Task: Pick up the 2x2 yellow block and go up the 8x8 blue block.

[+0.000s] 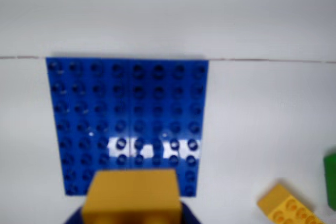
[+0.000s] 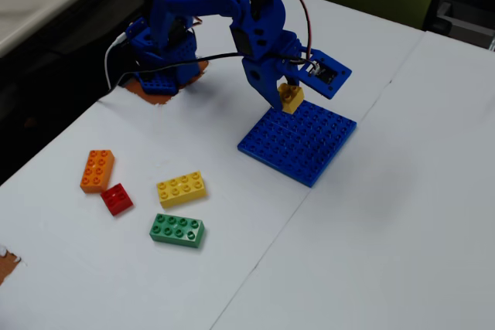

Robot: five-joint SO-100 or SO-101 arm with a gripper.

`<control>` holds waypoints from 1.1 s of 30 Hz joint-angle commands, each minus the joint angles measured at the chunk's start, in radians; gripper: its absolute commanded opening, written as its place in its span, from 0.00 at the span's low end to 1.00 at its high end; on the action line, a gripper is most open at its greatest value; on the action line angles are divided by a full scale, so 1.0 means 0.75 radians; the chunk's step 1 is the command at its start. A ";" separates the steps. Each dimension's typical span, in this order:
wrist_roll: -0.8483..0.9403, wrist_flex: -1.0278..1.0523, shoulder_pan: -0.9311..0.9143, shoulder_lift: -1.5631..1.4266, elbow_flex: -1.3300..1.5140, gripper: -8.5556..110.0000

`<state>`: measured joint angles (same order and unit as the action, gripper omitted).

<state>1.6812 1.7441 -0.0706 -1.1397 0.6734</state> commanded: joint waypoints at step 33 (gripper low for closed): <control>-0.084 0.008 0.096 0.043 -0.110 0.07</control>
<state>1.6276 1.7411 0.0077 -1.0830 0.5998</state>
